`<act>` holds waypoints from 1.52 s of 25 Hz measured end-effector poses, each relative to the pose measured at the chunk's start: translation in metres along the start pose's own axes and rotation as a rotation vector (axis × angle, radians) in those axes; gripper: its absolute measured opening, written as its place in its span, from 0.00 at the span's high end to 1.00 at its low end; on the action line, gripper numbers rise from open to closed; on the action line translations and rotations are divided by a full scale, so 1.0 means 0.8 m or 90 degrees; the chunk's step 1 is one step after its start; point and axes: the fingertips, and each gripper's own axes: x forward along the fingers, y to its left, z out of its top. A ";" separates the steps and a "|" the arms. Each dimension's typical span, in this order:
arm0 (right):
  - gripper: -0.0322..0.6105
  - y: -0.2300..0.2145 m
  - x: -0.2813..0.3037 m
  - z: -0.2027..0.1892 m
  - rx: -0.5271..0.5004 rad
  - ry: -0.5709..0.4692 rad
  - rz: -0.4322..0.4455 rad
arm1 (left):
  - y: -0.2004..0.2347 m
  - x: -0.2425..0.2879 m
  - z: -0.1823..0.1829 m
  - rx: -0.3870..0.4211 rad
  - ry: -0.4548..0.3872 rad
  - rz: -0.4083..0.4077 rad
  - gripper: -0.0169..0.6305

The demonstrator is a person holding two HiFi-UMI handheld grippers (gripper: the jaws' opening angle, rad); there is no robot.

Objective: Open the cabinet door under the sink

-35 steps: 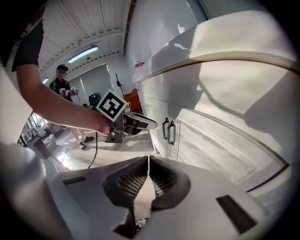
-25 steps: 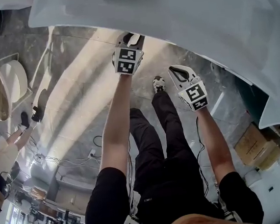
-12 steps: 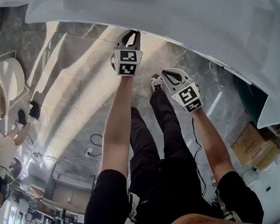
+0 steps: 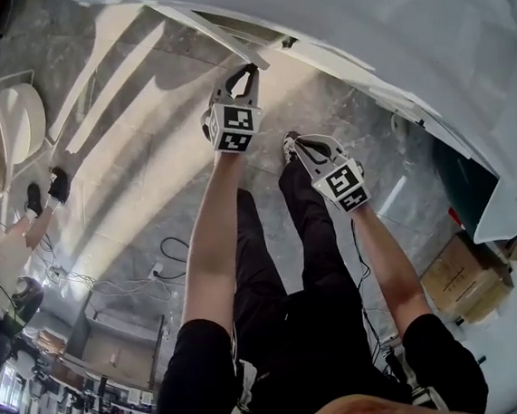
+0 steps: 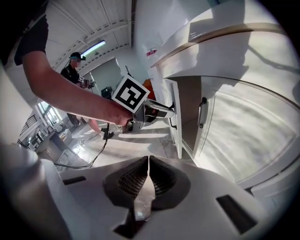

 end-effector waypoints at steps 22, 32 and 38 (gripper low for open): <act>0.85 0.097 0.085 0.031 -0.038 0.010 0.030 | 0.067 -0.115 -0.081 0.014 -0.004 -0.001 0.90; 0.85 0.155 0.131 0.060 -0.007 -0.019 0.003 | 0.148 -0.182 -0.115 0.064 0.025 -0.009 0.90; 0.85 0.213 0.161 0.061 0.035 -0.020 0.003 | 0.195 -0.202 -0.124 0.088 0.023 -0.014 0.91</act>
